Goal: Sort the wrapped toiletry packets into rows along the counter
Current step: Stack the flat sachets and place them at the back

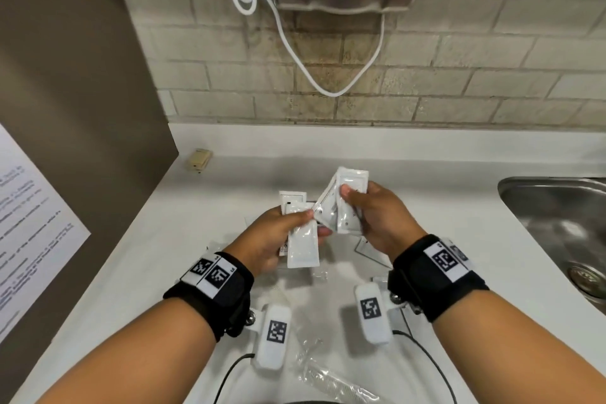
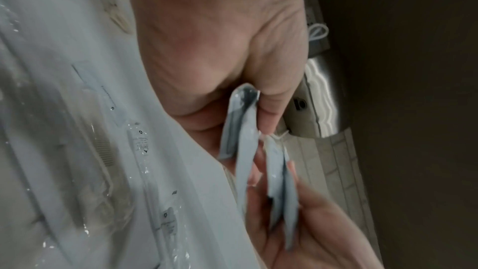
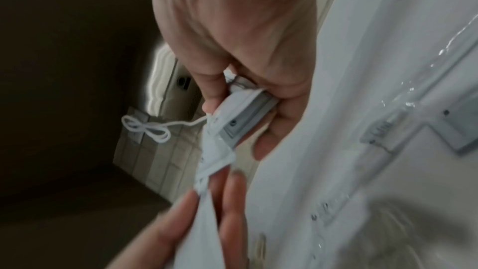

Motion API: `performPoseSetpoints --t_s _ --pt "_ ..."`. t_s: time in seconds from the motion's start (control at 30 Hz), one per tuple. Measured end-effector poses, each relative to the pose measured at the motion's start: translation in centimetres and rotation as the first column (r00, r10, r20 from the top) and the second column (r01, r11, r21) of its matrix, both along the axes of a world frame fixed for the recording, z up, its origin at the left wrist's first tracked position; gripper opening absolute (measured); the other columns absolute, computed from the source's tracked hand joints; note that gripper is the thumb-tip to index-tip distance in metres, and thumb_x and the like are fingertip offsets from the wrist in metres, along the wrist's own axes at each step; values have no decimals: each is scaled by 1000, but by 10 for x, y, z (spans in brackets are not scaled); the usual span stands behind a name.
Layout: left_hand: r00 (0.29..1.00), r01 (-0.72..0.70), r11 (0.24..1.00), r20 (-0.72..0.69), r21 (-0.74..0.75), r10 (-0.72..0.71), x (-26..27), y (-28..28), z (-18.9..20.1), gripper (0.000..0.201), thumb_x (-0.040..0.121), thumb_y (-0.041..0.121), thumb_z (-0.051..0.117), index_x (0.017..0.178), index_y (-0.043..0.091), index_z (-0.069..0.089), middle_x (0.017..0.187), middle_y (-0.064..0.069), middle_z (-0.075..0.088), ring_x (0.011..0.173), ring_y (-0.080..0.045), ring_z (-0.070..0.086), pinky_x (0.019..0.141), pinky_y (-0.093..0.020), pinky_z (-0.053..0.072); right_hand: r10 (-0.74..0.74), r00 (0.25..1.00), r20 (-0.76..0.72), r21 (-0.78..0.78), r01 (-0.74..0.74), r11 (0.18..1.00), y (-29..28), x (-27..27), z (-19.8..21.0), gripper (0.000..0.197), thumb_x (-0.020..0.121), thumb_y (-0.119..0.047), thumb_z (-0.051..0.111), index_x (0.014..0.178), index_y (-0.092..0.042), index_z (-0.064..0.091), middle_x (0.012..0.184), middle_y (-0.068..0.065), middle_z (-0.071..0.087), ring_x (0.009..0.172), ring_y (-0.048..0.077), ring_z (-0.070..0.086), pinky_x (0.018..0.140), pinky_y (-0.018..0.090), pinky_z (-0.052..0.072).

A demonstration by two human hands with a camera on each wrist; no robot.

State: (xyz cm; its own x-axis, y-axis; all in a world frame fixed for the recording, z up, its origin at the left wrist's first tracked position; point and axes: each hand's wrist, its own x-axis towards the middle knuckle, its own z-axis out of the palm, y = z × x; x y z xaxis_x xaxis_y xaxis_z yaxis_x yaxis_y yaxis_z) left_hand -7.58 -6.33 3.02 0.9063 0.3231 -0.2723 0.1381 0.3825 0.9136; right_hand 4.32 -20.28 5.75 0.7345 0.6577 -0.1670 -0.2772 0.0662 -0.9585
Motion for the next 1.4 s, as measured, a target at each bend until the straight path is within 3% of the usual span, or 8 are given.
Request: performPoseSetpoints --t_s 0.27,0.5,0.57,0.67,0.77,0.87,1.07,1.4 --pt "980 -75 983 167 -169 104 3 -3 10 25 86 21 57 107 12 66 105 -6 72 92 -23 69 82 -38 56 273 960 -57 -149 -279 949 -4 -19 -3 35 73 -7 75 106 2 68 99 20 72 86 33 69 85 45 54" --pt "983 -162 947 35 -277 178 8 -4 18 63 95 57 29 116 6 61 111 -19 69 98 -33 67 86 -45 53 95 962 257 -198 -44 979 -10 -18 10 9 78 -2 74 84 -9 72 72 4 73 55 13 64 52 23 52" --pt "986 -155 953 15 -260 164 7 4 17 62 97 55 28 108 4 63 100 -17 73 87 -29 72 72 -39 58 24 677 736 -161 140 977 -17 -8 15 5 79 -9 74 82 -11 72 72 -2 68 60 8 59 59 19 45" --pt "1000 -12 972 -21 -234 7 1 1 24 41 95 41 46 102 4 63 82 -14 73 64 -22 71 55 -28 58 69 -253 965 -22 183 983 -27 6 12 15 83 -8 65 90 -15 75 76 0 66 70 20 61 67 29 41" --pt "995 100 975 39 -201 -94 -2 -8 29 24 81 13 62 102 1 65 80 -11 71 62 -18 69 54 -26 56 45 -445 894 8 116 993 -32 10 5 17 87 -9 63 95 -16 77 75 1 67 70 24 62 65 33 42" --pt "994 44 986 104 -160 -27 -2 -8 26 32 74 6 66 106 3 66 87 -13 73 71 -22 71 60 -30 57 13 -257 966 38 193 980 -39 15 -2 21 87 -11 60 104 -17 72 80 3 66 73 24 62 65 35 46" --pt "979 -151 987 128 -61 158 0 -2 19 34 80 -1 67 114 2 65 105 -15 72 91 -26 69 87 -40 54 -66 829 556 -132 166 977 -47 8 4 16 81 -12 72 88 -25 67 85 -4 71 78 13 64 75 35 52" --pt "997 20 992 70 123 -29 0 -10 15 46 74 -4 74 118 2 61 107 -17 71 94 -28 68 87 -41 55 34 999 -39 69 -32 997 -22 -7 3 24 87 -3 62 110 4 66 105 27 69 91 43 67 78 47 57"
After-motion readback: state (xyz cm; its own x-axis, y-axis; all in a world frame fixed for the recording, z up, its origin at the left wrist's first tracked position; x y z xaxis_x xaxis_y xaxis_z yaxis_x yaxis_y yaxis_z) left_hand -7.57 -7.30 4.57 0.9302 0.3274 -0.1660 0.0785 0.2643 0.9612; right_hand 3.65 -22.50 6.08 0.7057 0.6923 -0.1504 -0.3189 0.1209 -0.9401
